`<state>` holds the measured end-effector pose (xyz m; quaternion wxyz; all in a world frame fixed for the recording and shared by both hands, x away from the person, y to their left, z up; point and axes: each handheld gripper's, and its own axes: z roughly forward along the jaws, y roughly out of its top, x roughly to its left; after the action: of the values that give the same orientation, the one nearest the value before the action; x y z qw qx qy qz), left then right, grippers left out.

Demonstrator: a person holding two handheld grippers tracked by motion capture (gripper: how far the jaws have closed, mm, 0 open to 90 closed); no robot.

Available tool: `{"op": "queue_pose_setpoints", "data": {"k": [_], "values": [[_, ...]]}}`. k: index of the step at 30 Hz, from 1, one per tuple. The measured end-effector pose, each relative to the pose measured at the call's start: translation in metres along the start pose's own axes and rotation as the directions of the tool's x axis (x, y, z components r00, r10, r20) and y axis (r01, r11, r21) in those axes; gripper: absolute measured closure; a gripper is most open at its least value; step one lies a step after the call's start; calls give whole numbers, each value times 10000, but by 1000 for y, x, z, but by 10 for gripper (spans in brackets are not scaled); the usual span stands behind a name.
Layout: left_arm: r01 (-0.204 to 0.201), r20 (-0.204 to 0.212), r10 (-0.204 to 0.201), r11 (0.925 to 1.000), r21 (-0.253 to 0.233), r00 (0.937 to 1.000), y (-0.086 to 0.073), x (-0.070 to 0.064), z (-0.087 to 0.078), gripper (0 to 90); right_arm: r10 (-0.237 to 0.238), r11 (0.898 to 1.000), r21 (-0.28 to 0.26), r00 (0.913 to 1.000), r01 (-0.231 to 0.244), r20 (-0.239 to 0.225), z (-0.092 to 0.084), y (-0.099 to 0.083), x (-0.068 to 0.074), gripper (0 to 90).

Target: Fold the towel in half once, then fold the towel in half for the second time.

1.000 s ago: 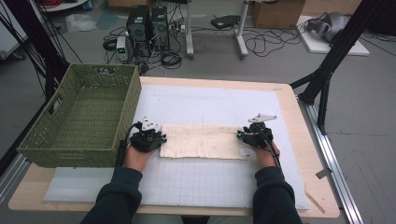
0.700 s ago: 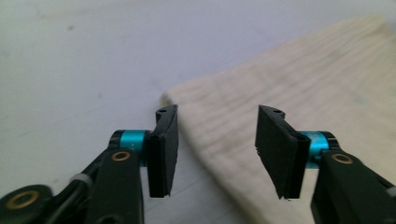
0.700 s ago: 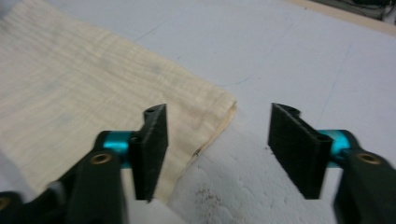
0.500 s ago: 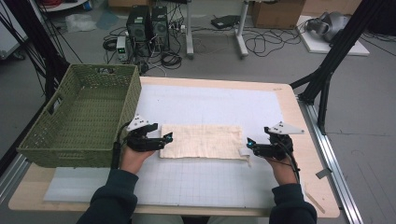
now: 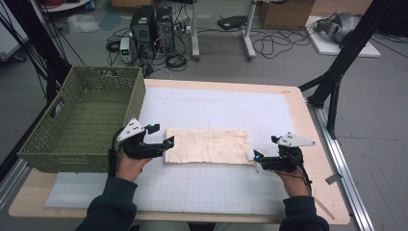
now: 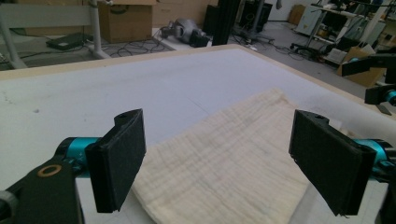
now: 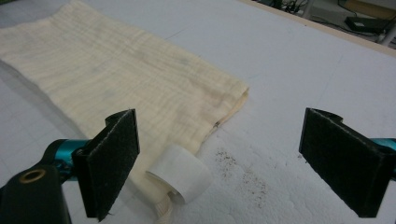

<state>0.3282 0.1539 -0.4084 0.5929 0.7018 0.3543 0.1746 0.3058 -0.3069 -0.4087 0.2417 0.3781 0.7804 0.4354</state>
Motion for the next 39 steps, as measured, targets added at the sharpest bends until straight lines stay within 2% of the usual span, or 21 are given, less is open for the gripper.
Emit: {"op": "queue_pose_setpoints", "data": {"k": [4,7,15,19,29,39], "values": [[77,18,-77,9999,88,10000,-1,1,2,194,64,9998,-173,10000,-64,-4,-3,1,-1,116],[-58,24,57,9997,236,10000,-2,-1,3,197,37,10000,-83,10000,-37,28,-2,1,-1,115],[49,-142,-45,9996,279,9999,-2,0,2,197,-95,9999,40,9999,95,45,-1,0,0,115],[206,-91,-205,9996,194,9997,-2,1,2,195,-18,10000,3,10000,18,32,-1,0,-1,115],[507,-140,-500,9974,513,9986,-5,5,4,195,47,10000,50,10000,-47,85,-1,0,-2,115],[403,-422,-383,9981,472,9984,3,6,9,195,38,10000,-50,10000,-38,-22,-4,-1,-2,115]]}}
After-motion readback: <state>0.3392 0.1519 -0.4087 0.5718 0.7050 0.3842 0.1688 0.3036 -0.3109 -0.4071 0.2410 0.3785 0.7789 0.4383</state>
